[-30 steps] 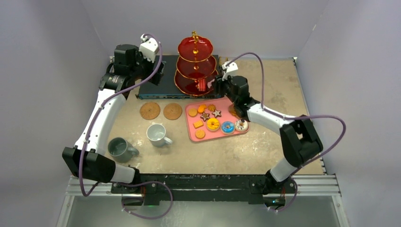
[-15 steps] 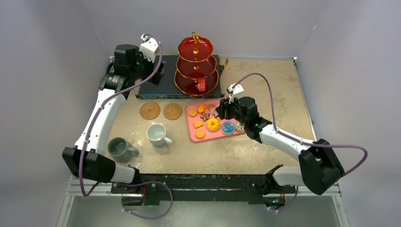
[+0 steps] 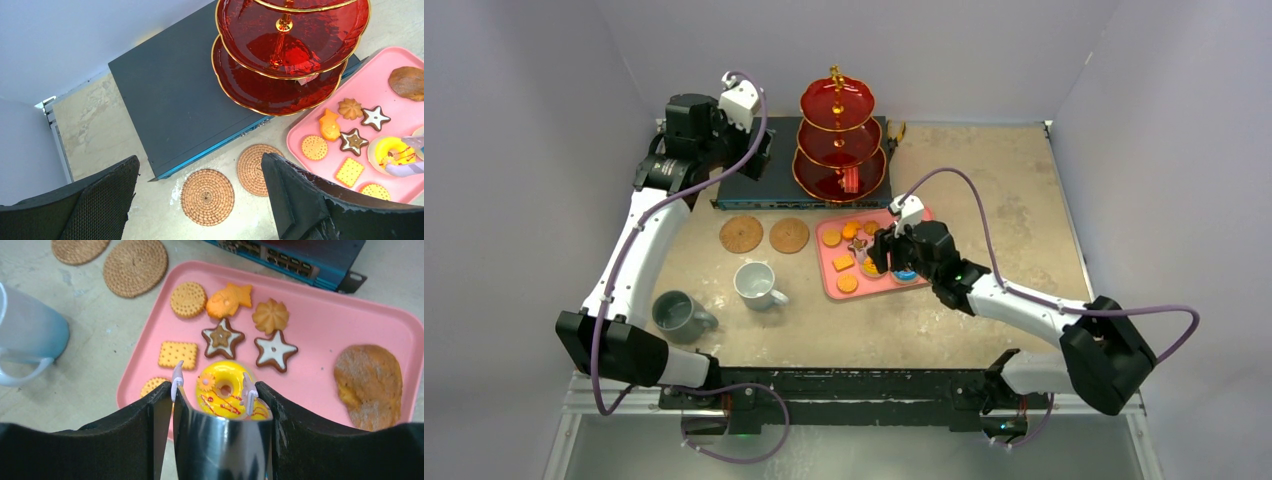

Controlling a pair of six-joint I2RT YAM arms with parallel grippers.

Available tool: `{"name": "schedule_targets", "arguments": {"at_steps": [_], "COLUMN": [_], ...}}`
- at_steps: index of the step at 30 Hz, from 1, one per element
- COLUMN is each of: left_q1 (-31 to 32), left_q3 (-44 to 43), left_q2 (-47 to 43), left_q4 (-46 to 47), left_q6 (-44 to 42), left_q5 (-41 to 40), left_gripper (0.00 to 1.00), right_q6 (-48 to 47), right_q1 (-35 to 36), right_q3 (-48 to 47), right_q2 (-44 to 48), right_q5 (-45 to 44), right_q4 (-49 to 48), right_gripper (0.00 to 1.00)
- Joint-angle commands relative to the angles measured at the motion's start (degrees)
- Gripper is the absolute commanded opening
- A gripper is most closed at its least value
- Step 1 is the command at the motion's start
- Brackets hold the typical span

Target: Serve the afternoon tea

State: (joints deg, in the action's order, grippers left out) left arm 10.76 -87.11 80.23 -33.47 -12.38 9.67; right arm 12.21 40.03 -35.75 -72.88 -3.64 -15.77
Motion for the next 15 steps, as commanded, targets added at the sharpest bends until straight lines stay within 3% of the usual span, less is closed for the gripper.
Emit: {"name": "schedule_targets", "arguments": {"at_steps": [1,15], "left_q1": [-0.4,-0.5], "left_q3": [-0.3,-0.8], "left_q2": [-1.9,-2.1], "left_q4": [2.6,2.8], "left_q6": [1.3,1.2], "left_q5": [0.8,1.0], "left_gripper": [0.93,0.93], "right_q6": [1.9,1.5], "right_q1": [0.9,2.8], "right_q3": [1.2,0.3], "right_q2": [1.1,-3.4], "right_q5": [-4.1,-7.8], "right_q4": [0.0,-0.2], "right_gripper": [0.62,0.66]}}
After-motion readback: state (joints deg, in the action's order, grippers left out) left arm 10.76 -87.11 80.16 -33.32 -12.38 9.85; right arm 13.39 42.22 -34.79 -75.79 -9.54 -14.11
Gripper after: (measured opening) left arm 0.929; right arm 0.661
